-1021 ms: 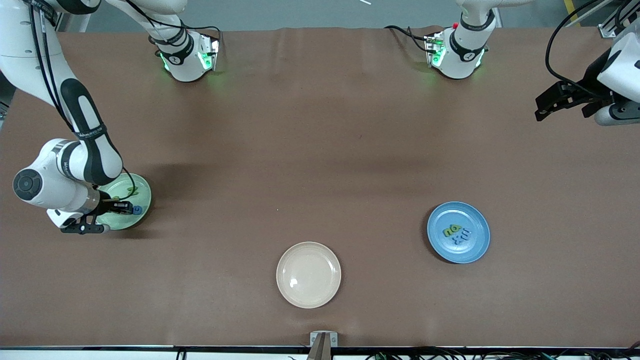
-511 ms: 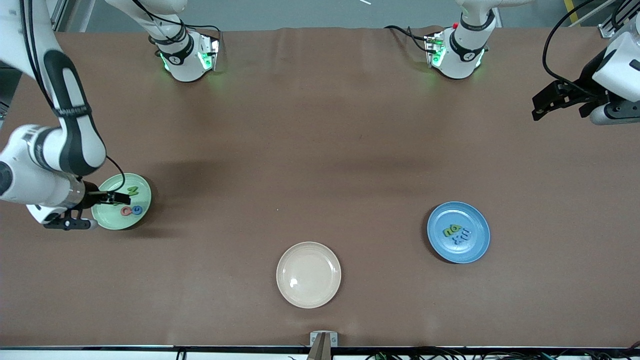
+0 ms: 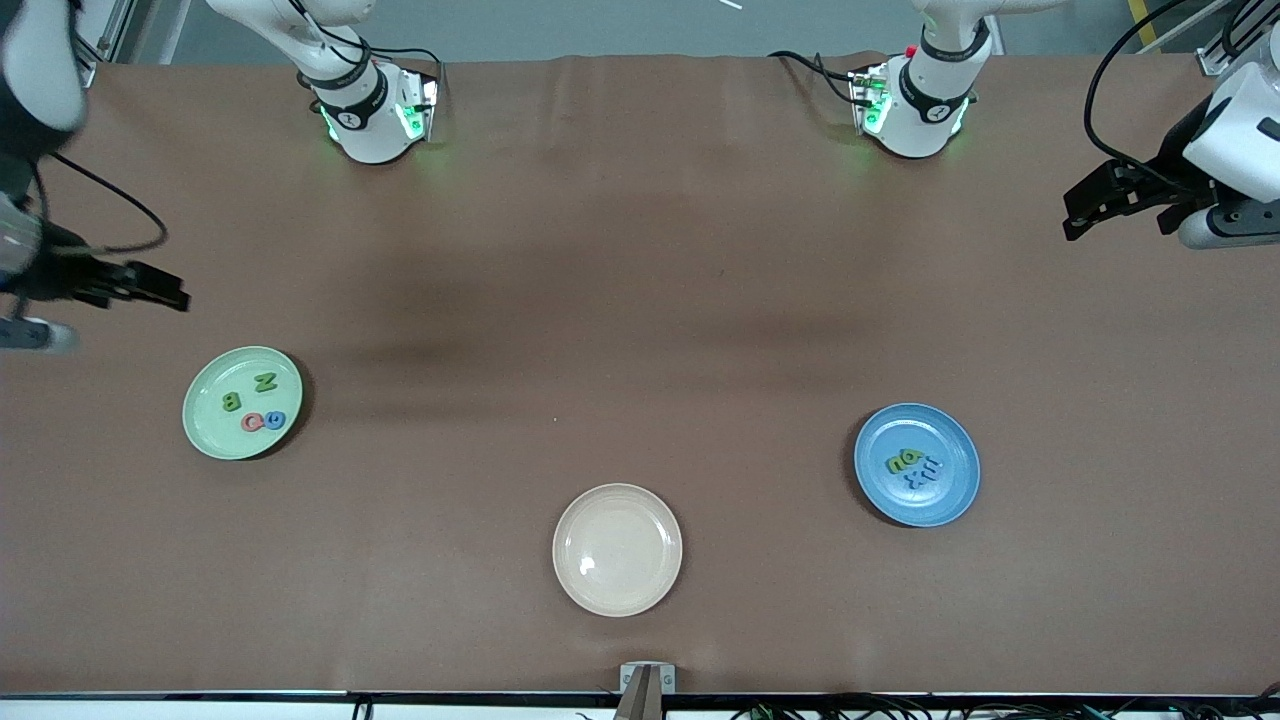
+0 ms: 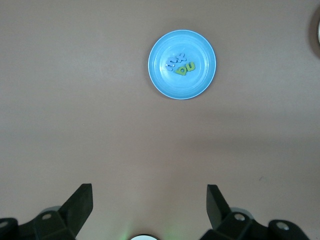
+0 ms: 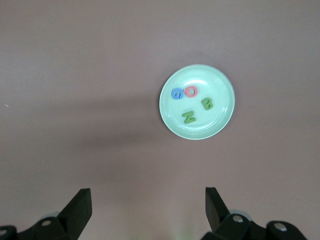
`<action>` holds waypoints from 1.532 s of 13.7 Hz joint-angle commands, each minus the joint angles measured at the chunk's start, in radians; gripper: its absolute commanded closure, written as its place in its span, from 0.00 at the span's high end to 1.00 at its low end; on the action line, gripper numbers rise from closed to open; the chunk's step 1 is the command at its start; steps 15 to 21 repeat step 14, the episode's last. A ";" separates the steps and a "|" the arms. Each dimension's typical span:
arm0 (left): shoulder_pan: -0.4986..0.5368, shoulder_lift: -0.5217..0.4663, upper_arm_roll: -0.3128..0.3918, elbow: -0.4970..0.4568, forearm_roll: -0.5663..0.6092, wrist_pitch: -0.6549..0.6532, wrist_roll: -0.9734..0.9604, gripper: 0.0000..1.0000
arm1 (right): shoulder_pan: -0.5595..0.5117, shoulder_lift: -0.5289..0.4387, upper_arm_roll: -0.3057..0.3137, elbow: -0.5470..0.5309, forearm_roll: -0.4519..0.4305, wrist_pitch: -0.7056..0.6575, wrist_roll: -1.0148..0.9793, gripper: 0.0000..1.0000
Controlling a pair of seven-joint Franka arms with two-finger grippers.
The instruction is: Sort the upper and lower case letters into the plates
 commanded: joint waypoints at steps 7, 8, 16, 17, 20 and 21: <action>0.002 -0.014 -0.002 0.006 -0.009 0.010 0.014 1.00 | 0.004 0.036 -0.003 0.200 -0.006 -0.029 -0.001 1.00; 0.002 -0.011 -0.002 0.010 -0.004 0.010 0.014 1.00 | 0.004 0.036 -0.002 0.204 -0.007 -0.029 -0.002 1.00; 0.002 0.005 -0.001 0.048 0.000 0.005 0.010 1.00 | 0.003 0.036 -0.002 0.232 -0.006 -0.029 -0.001 1.00; 0.002 0.005 -0.001 0.048 0.000 0.005 0.010 1.00 | 0.003 0.036 -0.002 0.232 -0.006 -0.029 -0.001 1.00; 0.002 0.005 -0.001 0.048 0.000 0.005 0.010 1.00 | 0.003 0.036 -0.002 0.232 -0.006 -0.029 -0.001 1.00; 0.002 0.005 -0.001 0.048 0.000 0.005 0.010 1.00 | 0.003 0.036 -0.002 0.232 -0.006 -0.029 -0.001 1.00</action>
